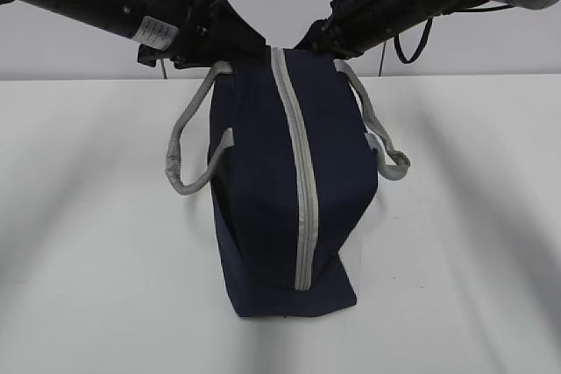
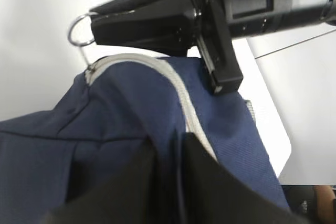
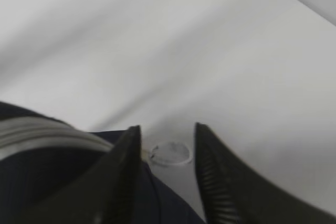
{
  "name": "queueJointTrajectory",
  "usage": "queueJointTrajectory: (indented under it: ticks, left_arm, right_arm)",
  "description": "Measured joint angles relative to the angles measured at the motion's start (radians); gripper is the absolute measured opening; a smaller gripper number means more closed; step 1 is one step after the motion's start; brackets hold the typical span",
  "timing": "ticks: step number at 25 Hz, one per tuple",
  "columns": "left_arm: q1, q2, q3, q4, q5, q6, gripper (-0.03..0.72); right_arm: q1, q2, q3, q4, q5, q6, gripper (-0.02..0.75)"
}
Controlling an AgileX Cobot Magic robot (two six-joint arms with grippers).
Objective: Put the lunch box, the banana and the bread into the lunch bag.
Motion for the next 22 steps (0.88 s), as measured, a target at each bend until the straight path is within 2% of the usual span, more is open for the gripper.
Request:
queueJointTrajectory:
  ticks: [1,3,5,7,10,13,15,19,22]
  left_arm:
    - [-0.001,-0.003,-0.003,0.009,-0.009,0.0,0.386]
    - [-0.001,-0.004,-0.003,0.021,-0.024,0.0,0.554]
    - [0.004,-0.004,-0.003,0.028,-0.037,0.0,0.624]
    - [0.021,-0.005,-0.003,0.025,-0.044,0.0,0.627]
    - [0.051,-0.02,-0.003,0.029,-0.058,0.0,0.585]
    - [0.062,-0.052,-0.003,0.096,-0.061,-0.033,0.552]
    - [0.062,-0.079,-0.007,0.224,-0.055,-0.11,0.544]
    - [0.054,-0.119,-0.01,0.544,-0.028,-0.32,0.532]
    - [0.053,-0.147,-0.01,0.667,0.008,-0.413,0.512]
  right_arm:
    - [-0.002,0.002,-0.008,0.013,0.002,0.0,0.301]
    - [-0.006,0.002,-0.034,0.024,0.017,0.0,0.478]
    - [-0.006,0.002,-0.067,0.028,0.044,0.011,0.561]
    - [-0.006,0.002,-0.109,0.03,0.093,0.037,0.587]
    - [-0.017,0.002,-0.172,0.03,0.161,0.117,0.574]
    - [-0.036,0.002,-0.222,0.03,0.176,0.27,0.553]
    - [-0.044,0.002,-0.237,0.006,0.178,0.405,0.545]
    - [-0.046,-0.022,-0.237,-0.128,0.181,0.62,0.533]
    - [-0.033,-0.07,-0.237,-0.246,0.188,0.756,0.531]
